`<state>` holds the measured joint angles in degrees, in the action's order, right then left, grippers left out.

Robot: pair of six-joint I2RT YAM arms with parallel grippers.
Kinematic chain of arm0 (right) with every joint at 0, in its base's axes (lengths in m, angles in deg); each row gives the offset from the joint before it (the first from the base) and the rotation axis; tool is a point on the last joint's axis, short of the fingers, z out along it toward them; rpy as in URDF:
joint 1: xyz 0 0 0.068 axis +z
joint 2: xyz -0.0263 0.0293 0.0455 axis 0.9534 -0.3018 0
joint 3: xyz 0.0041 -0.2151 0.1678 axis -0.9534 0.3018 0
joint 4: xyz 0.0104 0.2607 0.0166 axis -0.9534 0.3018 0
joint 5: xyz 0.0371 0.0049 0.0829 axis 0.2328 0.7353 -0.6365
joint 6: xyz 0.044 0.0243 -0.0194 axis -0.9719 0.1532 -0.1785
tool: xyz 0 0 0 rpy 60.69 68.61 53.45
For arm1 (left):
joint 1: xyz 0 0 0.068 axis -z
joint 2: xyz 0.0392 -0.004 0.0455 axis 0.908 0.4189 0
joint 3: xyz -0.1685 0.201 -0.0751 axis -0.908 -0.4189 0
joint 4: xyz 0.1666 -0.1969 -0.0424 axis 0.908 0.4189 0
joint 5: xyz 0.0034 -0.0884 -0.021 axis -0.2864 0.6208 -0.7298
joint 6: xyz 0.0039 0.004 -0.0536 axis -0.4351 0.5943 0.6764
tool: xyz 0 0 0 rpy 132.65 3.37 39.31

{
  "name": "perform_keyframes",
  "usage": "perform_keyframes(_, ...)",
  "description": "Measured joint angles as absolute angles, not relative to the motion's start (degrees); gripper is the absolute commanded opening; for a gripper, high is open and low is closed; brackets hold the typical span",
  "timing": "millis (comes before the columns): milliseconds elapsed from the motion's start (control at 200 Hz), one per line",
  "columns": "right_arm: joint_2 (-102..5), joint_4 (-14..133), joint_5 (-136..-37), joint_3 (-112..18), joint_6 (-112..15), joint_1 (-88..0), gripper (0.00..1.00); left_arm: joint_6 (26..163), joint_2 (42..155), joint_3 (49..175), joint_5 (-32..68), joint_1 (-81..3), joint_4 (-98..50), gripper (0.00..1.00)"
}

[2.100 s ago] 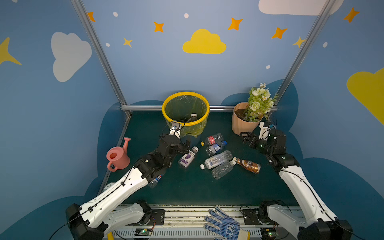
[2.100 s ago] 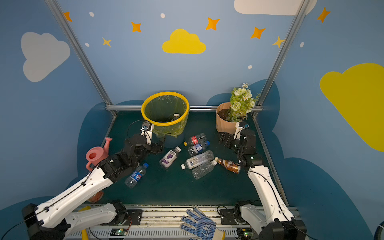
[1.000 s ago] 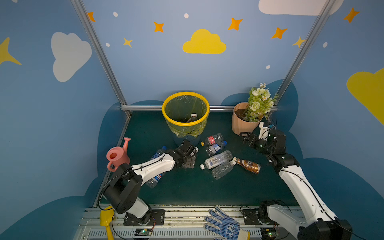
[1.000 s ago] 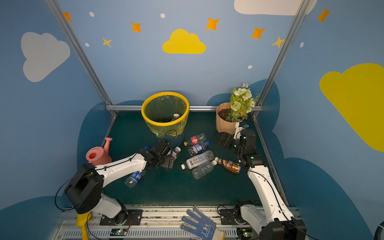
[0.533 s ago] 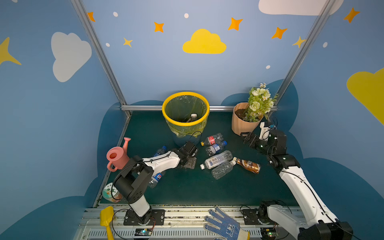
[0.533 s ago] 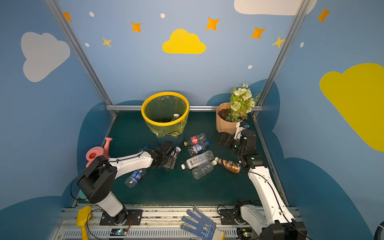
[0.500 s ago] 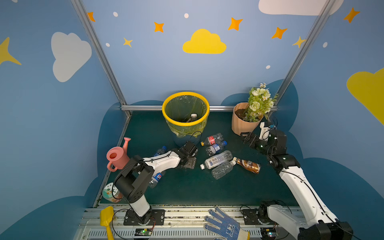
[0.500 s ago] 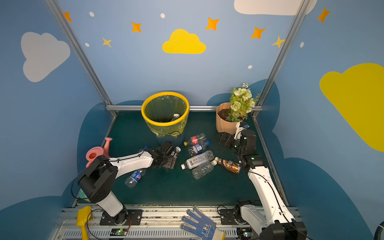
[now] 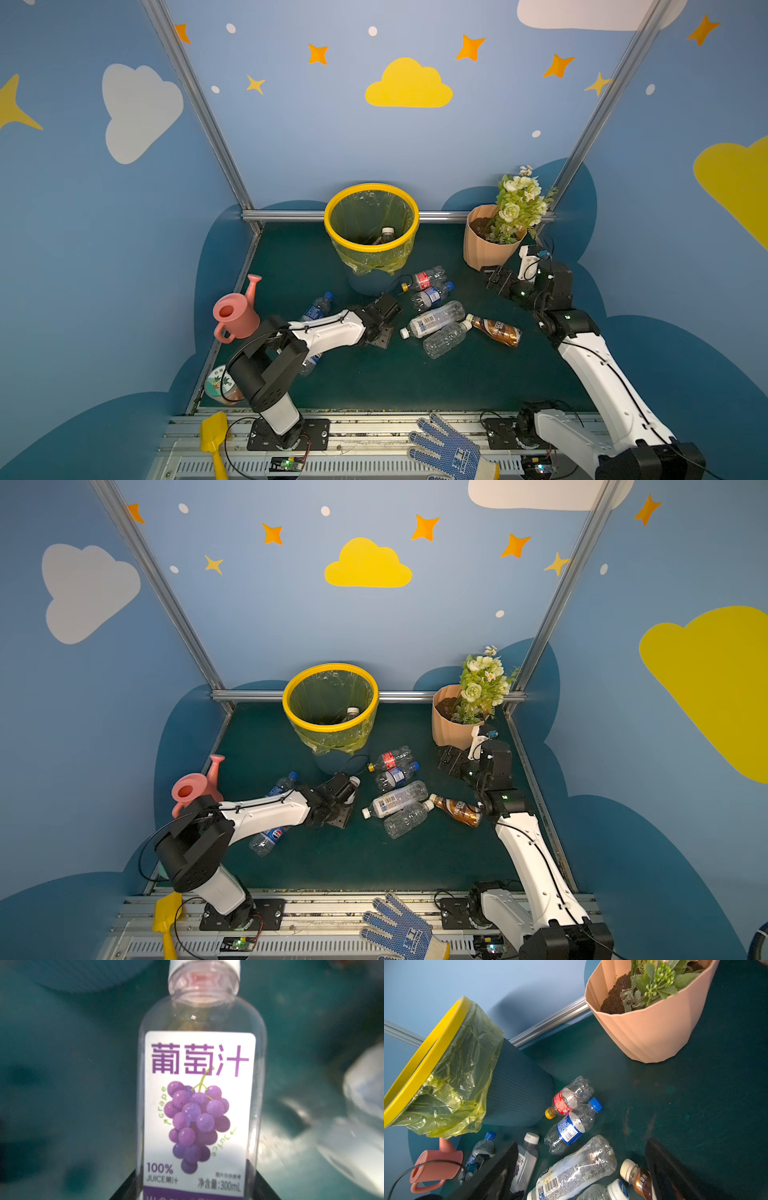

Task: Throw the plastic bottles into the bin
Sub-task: 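Close the left gripper on the purple grape-label bottle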

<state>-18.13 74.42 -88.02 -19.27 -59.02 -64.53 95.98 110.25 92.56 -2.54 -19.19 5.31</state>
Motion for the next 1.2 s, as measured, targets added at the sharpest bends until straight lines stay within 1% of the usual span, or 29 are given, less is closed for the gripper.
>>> perform_keyframes(50,-18.1,74.4,-88.1,-19.3,-59.0,-64.5,0.93,97.0,109.1,91.9,-2.5,-17.6,6.7,0.57)
perform_keyframes(90,-18.1,74.4,-88.1,-19.2,-59.1,-64.5,0.93,98.1,107.9,91.3,-2.4,-16.3,8.0,0.60)
perform_keyframes(125,-18.1,74.3,-88.1,-19.1,-59.1,-64.5,0.93,99.1,106.8,90.6,-2.3,-15.3,8.9,0.63)
perform_keyframes(215,-18.2,74.0,-88.2,-18.8,-59.1,-64.5,0.93,101.7,104.1,88.6,-1.8,-13.9,11.3,0.77)
perform_keyframes(255,-18.2,74.0,-88.2,-18.7,-59.1,-64.5,0.94,102.6,103.3,88.0,-1.8,-13.8,12.4,0.82)
perform_keyframes(310,-18.2,73.9,-88.2,-18.7,-59.1,-64.6,0.93,103.5,102.5,87.6,-2.2,-13.8,13.9,0.86)
perform_keyframes(370,-18.2,73.9,-88.2,-18.7,-59.1,-64.6,0.94,103.9,102.1,87.6,-3.0,-13.8,15.4,0.92)
perform_keyframes(445,-18.3,73.9,-88.2,-18.7,-59.1,-64.6,0.94,104.0,102.1,88.4,-4.1,-13.9,16.7,0.95)
perform_keyframes(626,-18.3,74.0,-88.2,-18.7,-59.1,-64.7,0.93,102.8,104.7,93.3,-4.8,-15.1,17.4,0.95)
perform_keyframes(876,-18.0,74.0,-88.2,-18.7,-59.0,-64.8,0.93,99.5,111.6,96.6,-0.7,-18.3,17.7,0.88)
perform_keyframes(1041,-17.8,74.0,-88.2,-18.7,-59.0,-64.8,0.93,97.6,113.1,98.5,0.9,-18.7,19.0,0.83)
perform_keyframes(1201,-17.8,74.0,-88.2,-18.7,-59.0,-64.8,0.93,96.1,114.3,99.8,2.7,-19.0,19.7,0.82)
